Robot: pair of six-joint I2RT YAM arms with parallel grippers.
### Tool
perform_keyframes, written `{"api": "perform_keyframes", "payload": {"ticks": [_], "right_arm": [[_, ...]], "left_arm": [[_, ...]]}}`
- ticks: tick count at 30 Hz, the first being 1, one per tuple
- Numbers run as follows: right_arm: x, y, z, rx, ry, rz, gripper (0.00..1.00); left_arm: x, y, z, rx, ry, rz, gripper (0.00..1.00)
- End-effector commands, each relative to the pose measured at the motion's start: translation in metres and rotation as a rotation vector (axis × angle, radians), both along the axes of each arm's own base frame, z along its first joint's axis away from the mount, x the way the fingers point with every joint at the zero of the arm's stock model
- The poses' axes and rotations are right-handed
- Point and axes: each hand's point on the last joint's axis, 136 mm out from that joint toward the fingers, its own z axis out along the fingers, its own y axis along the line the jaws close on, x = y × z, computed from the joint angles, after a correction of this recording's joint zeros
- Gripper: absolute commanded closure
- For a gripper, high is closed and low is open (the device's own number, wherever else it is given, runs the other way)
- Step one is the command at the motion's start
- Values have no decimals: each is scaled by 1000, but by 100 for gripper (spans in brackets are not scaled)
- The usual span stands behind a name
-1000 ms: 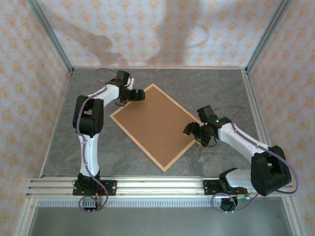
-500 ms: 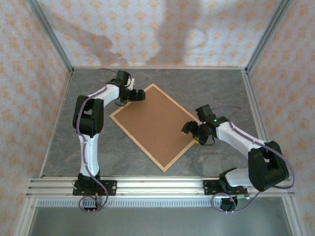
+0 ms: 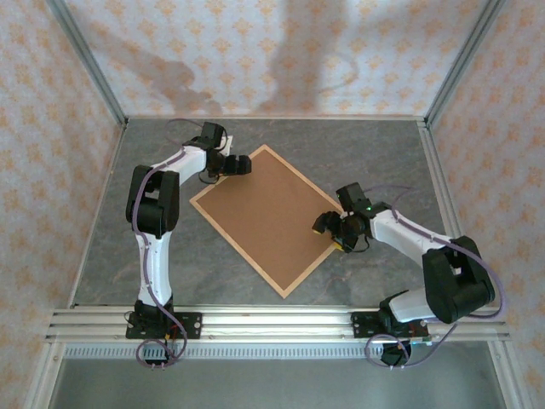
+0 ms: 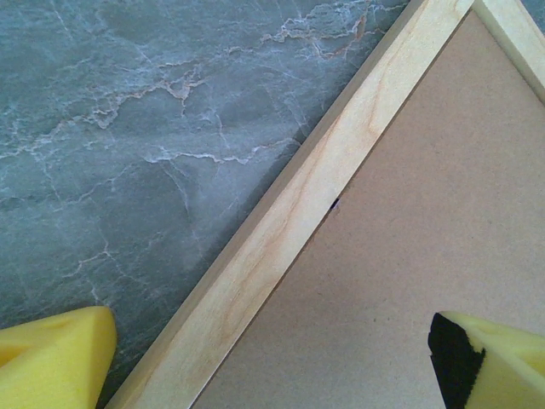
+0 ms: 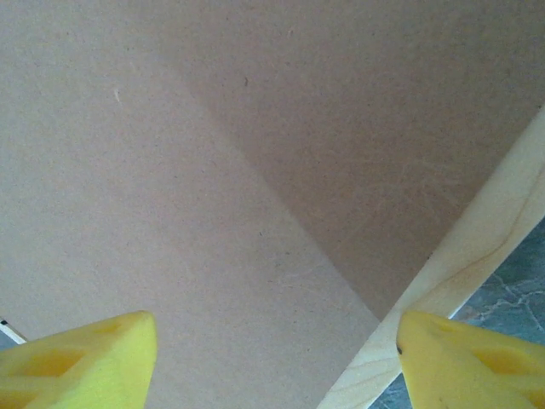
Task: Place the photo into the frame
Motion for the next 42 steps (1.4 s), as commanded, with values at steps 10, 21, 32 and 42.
{"api": "perform_keyframes", "payload": {"ticks": [10, 21, 32, 42], "right_arm": [[1, 4, -9, 7, 5, -6, 26], [9, 10, -5, 48, -20, -22, 27], [15, 15, -2, 77, -41, -33, 28], [11, 5, 6, 7, -56, 0, 28]], "left_arm": [[-2, -3, -5, -12, 27, -16, 6], [-3, -5, -9, -22, 36, -17, 6], [-4, -6, -12, -32, 45, -20, 6], [-4, -3, -10, -13, 44, -12, 6]]}}
